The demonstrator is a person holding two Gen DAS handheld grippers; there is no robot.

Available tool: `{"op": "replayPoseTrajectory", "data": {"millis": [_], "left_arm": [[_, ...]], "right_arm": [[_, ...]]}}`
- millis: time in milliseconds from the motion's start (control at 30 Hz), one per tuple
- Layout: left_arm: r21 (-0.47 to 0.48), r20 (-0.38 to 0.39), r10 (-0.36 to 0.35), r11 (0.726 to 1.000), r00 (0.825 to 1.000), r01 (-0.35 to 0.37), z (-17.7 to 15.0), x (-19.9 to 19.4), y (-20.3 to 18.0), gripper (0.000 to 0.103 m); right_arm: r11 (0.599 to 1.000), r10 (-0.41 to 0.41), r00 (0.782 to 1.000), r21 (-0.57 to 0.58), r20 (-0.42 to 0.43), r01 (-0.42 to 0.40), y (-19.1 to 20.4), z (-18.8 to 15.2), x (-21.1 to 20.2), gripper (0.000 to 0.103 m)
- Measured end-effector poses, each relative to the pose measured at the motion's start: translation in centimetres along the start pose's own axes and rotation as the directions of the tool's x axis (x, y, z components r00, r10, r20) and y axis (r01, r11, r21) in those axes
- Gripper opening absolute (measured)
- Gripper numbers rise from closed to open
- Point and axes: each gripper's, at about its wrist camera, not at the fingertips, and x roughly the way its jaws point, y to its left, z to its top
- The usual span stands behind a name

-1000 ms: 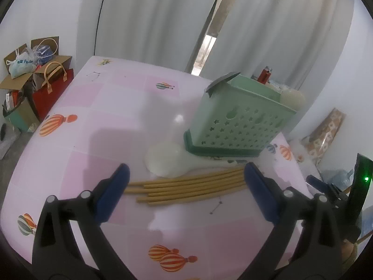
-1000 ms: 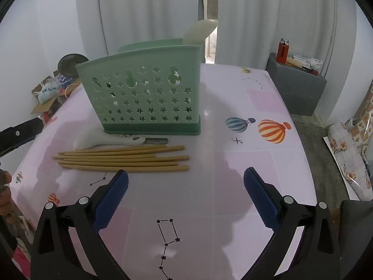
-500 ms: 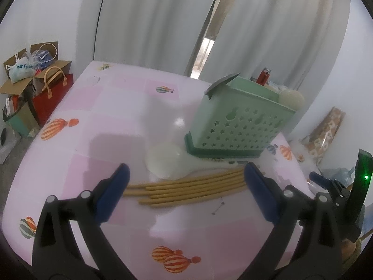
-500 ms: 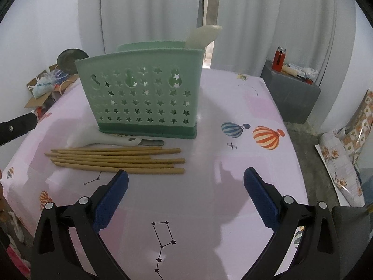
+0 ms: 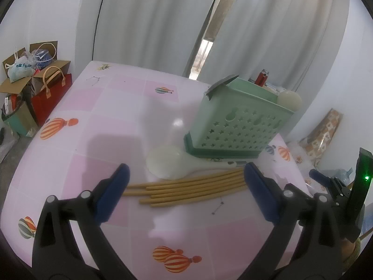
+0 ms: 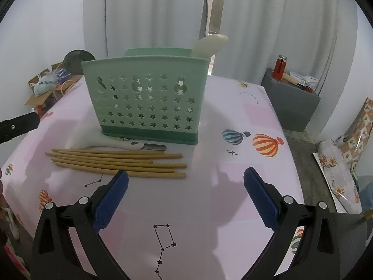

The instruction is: Organize utensils

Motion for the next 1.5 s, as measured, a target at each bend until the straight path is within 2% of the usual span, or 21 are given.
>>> {"op": "replayPoseTrajectory", "data": {"millis": [200, 433, 833, 933, 1067, 1200, 1267, 1400, 1500], "left_arm": [[-0.026, -0.012, -0.02, 0.999, 1.0, 0.02, 0.0, 0.2, 0.3, 0.094], [-0.044, -0.022, -0.032, 0.999, 0.999, 0.031, -0.3, 0.1, 0.8, 0.094], [0.008, -0.032, 0.017, 1.0, 0.999, -0.017, -0.2, 1.3, 1.8, 0.092], [0.018, -0.039, 0.035, 0.999, 0.999, -0.034, -0.2, 2.0, 2.0, 0.079], [0.033, -0.057, 0.083, 0.996, 0.995, -0.081, 0.0, 3.4, 2.3, 0.06], [0.019, -0.065, 0.092, 0.996, 0.994, -0.091, 0.1, 4.8, 3.0, 0.043], [0.035, -0.068, 0.127, 0.992, 0.99, -0.125, 0.2, 5.6, 3.3, 0.032], [0.036, -0.078, 0.151, 0.988, 0.985, -0.149, 0.0, 6.4, 4.3, 0.021], [0.036, -0.098, 0.147, 0.989, 0.984, -0.145, -0.3, 7.2, 4.8, 0.017]], "right_arm": [[0.999, 0.033, 0.999, -0.013, 0.008, -0.033, 0.0, -0.1, -0.1, 0.096], [0.99, 0.138, 0.99, 0.021, 0.025, -0.139, -1.2, -0.9, -0.4, 0.096], [0.968, 0.244, 0.97, 0.052, -0.006, -0.244, -0.6, -1.7, -0.1, 0.096], [0.957, 0.283, 0.959, 0.063, -0.001, -0.282, -0.1, -1.1, 0.3, 0.091], [0.937, 0.342, 0.939, 0.084, -0.016, -0.34, 0.6, 0.4, 2.1, 0.072], [0.915, 0.393, 0.918, 0.117, -0.041, -0.386, 1.3, 2.2, 5.0, 0.051], [0.919, 0.382, 0.923, 0.135, -0.055, -0.372, 1.3, 2.8, 6.4, 0.043], [0.928, 0.335, 0.938, 0.206, -0.092, -0.311, 0.0, 2.8, 8.6, 0.031], [0.933, 0.307, 0.944, 0.233, -0.121, -0.273, -0.9, 2.3, 10.0, 0.027]]}}
